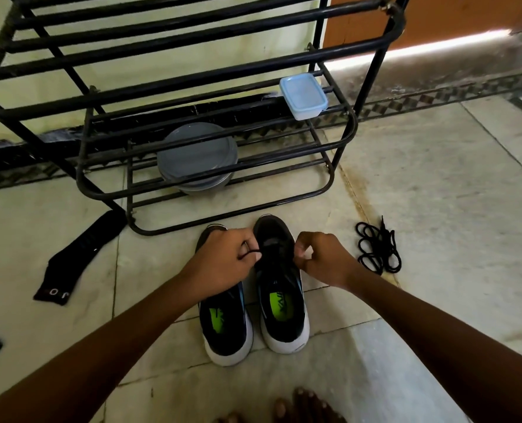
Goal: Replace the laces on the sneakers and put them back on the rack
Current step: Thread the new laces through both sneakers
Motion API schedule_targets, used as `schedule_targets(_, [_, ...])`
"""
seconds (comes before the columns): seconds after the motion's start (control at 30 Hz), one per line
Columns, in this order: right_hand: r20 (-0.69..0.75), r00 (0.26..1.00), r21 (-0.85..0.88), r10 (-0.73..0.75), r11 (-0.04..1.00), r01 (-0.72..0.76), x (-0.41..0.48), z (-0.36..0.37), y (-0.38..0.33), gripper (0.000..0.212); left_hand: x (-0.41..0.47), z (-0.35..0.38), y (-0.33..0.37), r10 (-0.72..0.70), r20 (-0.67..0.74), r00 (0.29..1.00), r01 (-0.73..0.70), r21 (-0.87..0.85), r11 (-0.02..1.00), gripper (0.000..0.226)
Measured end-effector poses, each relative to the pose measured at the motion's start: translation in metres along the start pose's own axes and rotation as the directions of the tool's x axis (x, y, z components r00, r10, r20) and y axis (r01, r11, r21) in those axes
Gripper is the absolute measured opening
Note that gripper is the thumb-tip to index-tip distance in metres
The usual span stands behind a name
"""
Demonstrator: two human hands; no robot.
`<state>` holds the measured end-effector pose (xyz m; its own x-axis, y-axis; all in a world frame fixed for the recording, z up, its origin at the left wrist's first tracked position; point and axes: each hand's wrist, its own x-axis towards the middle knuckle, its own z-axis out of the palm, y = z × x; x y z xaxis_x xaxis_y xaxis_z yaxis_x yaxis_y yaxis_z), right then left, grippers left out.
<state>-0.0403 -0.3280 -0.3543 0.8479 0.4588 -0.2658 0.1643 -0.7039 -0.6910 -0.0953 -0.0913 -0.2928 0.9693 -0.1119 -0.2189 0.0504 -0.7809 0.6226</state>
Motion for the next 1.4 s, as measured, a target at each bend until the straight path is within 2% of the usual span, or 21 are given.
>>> schedule_targets(0.1, [0.068,0.995,-0.030,-0.074,0.997,0.077,-0.003,0.002,-0.004,0.017,-0.021,-0.001,0.025,0.016,0.076,0.997,-0.008,-0.106,0.994,0.004])
schedule_targets(0.23, [0.117,0.986,-0.076,-0.116,0.989,0.125,0.000,0.002,-0.004,0.011,-0.041,0.018,0.049,0.066,0.188,0.980,-0.031,-0.186,0.982,0.011])
schedule_targets(0.4, [0.204,0.976,-0.099,-0.079,0.990,0.101,0.005,-0.009,-0.007,0.005,-0.052,0.053,0.052,0.146,0.231,0.962,-0.136,-0.057,0.989,0.018])
schedule_targets(0.47, [0.227,0.973,-0.046,-0.034,0.998,0.046,0.006,-0.019,-0.007,0.002,-0.052,0.061,0.054,0.201,0.239,0.950,-0.186,-0.086,0.979,0.025])
schedule_targets(0.57, [0.246,0.969,0.084,0.011,0.996,-0.032,0.006,-0.038,-0.013,0.009,-0.049,0.072,0.054,0.272,0.264,0.925,-0.269,-0.047,0.962,0.030])
schedule_targets(0.67, [0.255,0.967,0.108,-0.017,0.994,-0.011,0.007,-0.056,-0.026,0.014,-0.047,0.082,0.059,0.297,0.293,0.909,-0.292,-0.059,0.955,0.027])
schedule_targets(0.9, [0.282,0.947,-0.015,-0.152,0.987,0.163,0.014,-0.087,-0.063,0.011,-0.038,0.098,0.073,0.329,0.382,0.864,-0.347,-0.021,0.938,0.077])
schedule_targets(0.97, [0.288,0.939,-0.035,-0.188,0.978,0.207,0.016,-0.088,-0.070,0.010,-0.037,0.099,0.069,0.318,0.347,0.882,-0.315,-0.068,0.947,0.076])
schedule_targets(1.07, [0.266,0.937,-0.036,-0.225,0.969,0.244,0.017,-0.086,-0.074,0.008,-0.034,0.091,0.063,0.342,0.108,0.934,-0.329,-0.123,0.936,0.056])
schedule_targets(1.13, [0.252,0.938,-0.016,-0.238,0.968,0.250,0.016,-0.085,-0.074,0.007,-0.036,0.080,0.062,0.276,-0.046,0.960,-0.280,-0.190,0.941,0.037])
schedule_targets(1.2, [0.253,0.936,-0.009,-0.246,0.966,0.257,0.014,-0.085,-0.073,0.006,-0.037,0.070,0.057,0.087,-0.138,0.987,-0.124,-0.287,0.950,0.025])
schedule_targets(1.3, [0.260,0.925,-0.008,-0.276,0.958,0.288,0.009,-0.085,-0.073,0.007,-0.027,0.061,0.041,-0.175,-0.174,0.969,0.094,-0.394,0.914,0.017])
schedule_targets(1.37, [0.256,0.922,-0.026,-0.290,0.952,0.306,0.006,-0.087,-0.074,0.008,-0.011,0.056,0.028,-0.244,-0.169,0.955,0.166,-0.374,0.912,0.010])
schedule_targets(1.4, [0.252,0.922,-0.038,-0.294,0.949,0.313,0.005,-0.088,-0.075,0.009,-0.003,0.052,0.023,-0.260,-0.138,0.956,0.199,-0.350,0.915,0.017])
